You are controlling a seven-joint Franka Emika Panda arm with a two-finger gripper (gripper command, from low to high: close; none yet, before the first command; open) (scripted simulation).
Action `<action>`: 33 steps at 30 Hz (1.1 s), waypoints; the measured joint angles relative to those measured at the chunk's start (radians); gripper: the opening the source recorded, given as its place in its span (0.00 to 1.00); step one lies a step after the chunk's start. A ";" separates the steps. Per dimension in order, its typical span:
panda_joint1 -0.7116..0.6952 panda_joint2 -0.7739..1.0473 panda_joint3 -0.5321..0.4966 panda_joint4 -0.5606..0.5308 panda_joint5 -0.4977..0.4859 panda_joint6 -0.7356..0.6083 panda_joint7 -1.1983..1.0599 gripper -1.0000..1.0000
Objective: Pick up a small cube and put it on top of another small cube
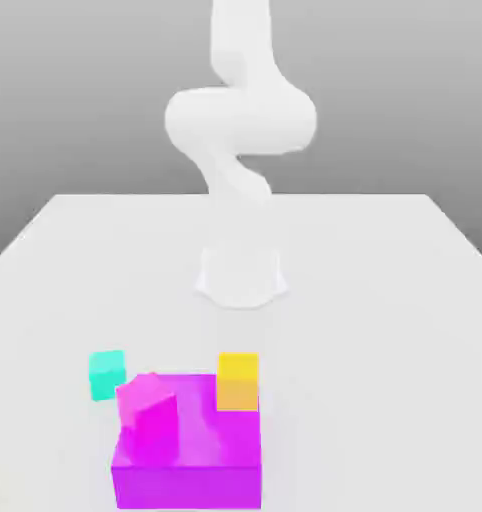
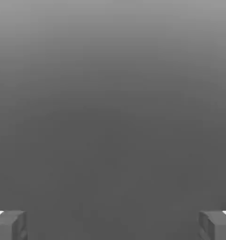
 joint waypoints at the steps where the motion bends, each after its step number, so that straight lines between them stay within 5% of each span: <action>1: -0.028 0.035 0.001 -0.028 -0.004 0.026 0.037 0.50; 18: -0.440 0.673 -0.099 -0.506 -0.013 0.493 0.636 0.50; 26: -0.510 0.969 -0.023 -0.487 0.090 0.732 0.597 0.50; 27: -0.517 0.987 -0.016 -0.484 0.091 0.747 0.595 0.00; 33: -0.521 0.997 -0.013 -0.482 0.089 0.756 0.597 0.00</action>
